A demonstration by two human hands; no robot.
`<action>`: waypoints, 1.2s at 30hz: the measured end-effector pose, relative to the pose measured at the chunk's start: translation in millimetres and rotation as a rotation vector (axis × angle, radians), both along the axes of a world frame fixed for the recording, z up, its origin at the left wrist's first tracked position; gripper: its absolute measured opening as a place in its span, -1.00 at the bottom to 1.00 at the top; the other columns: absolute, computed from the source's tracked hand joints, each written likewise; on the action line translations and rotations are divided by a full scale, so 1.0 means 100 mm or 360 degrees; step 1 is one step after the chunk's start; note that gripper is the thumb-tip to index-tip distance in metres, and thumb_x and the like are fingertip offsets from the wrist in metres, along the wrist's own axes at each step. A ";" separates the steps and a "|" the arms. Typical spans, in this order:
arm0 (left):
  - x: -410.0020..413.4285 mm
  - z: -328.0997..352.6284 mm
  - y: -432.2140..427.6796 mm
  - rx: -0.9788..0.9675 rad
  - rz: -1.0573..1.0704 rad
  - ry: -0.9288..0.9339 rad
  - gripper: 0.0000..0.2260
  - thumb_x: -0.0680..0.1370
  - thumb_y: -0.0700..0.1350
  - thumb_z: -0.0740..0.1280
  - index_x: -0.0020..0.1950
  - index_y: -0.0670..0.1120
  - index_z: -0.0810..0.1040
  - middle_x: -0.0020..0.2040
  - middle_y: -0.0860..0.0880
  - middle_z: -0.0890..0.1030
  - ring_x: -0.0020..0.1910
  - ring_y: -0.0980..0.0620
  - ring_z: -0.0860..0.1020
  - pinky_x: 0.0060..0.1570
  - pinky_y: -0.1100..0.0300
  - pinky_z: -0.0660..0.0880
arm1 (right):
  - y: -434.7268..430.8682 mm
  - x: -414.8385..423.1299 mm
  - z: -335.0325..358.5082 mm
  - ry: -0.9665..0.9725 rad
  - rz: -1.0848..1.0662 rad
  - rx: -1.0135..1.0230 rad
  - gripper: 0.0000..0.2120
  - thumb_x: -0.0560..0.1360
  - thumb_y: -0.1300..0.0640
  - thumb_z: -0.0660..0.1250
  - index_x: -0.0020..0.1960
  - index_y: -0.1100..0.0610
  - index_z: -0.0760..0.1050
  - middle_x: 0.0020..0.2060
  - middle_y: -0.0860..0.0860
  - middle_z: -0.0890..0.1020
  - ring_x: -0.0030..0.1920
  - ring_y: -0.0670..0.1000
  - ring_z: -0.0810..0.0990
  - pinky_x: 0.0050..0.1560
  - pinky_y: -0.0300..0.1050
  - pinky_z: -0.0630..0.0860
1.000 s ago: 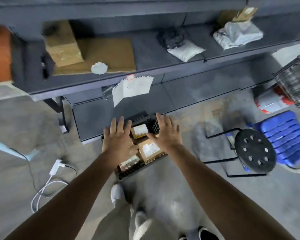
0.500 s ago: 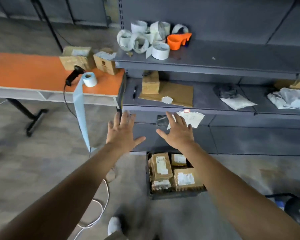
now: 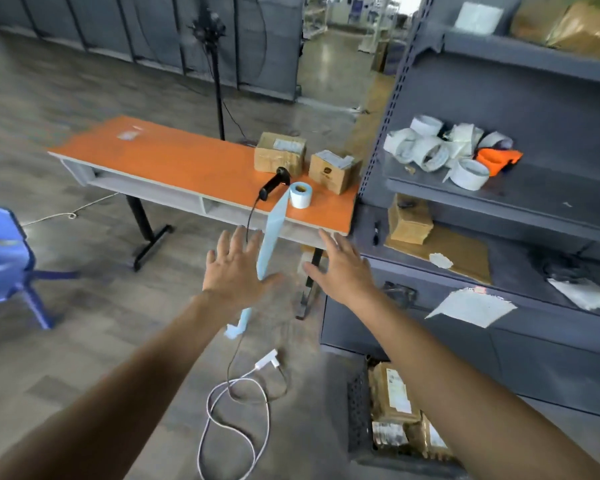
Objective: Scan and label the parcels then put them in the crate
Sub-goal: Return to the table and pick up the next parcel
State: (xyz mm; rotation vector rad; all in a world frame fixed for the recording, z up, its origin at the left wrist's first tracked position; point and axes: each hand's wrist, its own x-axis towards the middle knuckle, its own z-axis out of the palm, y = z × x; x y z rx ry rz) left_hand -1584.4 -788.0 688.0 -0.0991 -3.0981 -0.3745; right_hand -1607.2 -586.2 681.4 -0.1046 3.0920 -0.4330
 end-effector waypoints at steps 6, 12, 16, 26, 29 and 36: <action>-0.41 0.18 -1.14 0.0111 0.0006 0.0042 -0.21 0.50 0.37 0.21 0.58 0.05 -0.01 0.59 -0.08 -0.01 0.56 -0.13 -0.08 0.47 -0.11 0.09 | -1.09 -0.43 0.12 0.0038 -0.0023 -0.0163 -0.33 0.55 -0.27 0.18 0.56 -0.10 0.05 0.51 0.00 0.21 0.49 0.12 0.21 0.32 0.20 0.37; -0.95 0.22 -1.69 0.0177 0.0002 0.0079 -0.25 0.50 0.33 0.23 0.57 0.03 0.06 0.57 -0.08 0.07 0.54 -0.13 0.01 0.47 -0.09 0.13 | -1.63 -0.99 0.15 -0.0010 -0.0075 -0.0186 -0.34 0.56 -0.25 0.18 0.57 -0.10 0.03 0.53 0.02 0.18 0.50 0.13 0.19 0.35 0.27 0.32; -1.44 0.17 -1.92 0.0171 0.0002 0.0045 -0.24 0.51 0.34 0.21 0.58 0.03 0.03 0.58 -0.07 0.05 0.55 -0.11 -0.02 0.48 -0.08 0.12 | -1.88 -1.47 0.06 -0.0010 -0.0090 -0.0199 -0.36 0.57 -0.25 0.15 0.57 -0.09 0.04 0.51 0.03 0.22 0.46 0.16 0.25 0.31 0.25 0.38; -3.53 -0.15 -2.11 0.0033 -0.0164 -0.0077 -0.26 0.53 0.32 0.18 0.59 0.05 0.00 0.58 -0.05 -0.01 0.56 -0.10 -0.06 0.46 -0.09 0.11 | -2.06 -3.45 -0.49 0.0000 -0.0321 -0.0230 -0.30 0.56 -0.32 0.12 0.58 -0.10 -0.01 0.57 0.03 0.08 0.55 0.13 0.09 0.41 0.23 0.28; -4.16 -0.15 -2.00 0.0023 -0.0232 -0.0116 -0.27 0.54 0.31 0.19 0.59 0.04 -0.01 0.59 -0.06 0.00 0.56 -0.09 -0.05 0.45 -0.07 0.12 | -1.97 -3.99 -0.57 0.0009 -0.0371 -0.0168 -0.29 0.55 -0.33 0.11 0.59 -0.07 0.00 0.57 0.06 0.10 0.55 0.15 0.10 0.40 0.17 0.32; -5.27 -0.15 -1.73 -0.0006 -0.0416 -0.0178 -0.27 0.54 0.31 0.19 0.59 0.04 -0.01 0.59 -0.07 -0.01 0.56 -0.11 -0.05 0.46 -0.09 0.13 | -1.69 -4.82 -0.60 -0.0055 -0.0536 -0.0132 -0.28 0.54 -0.35 0.09 0.58 -0.09 -0.02 0.55 0.04 0.13 0.52 0.15 0.16 0.38 0.21 0.31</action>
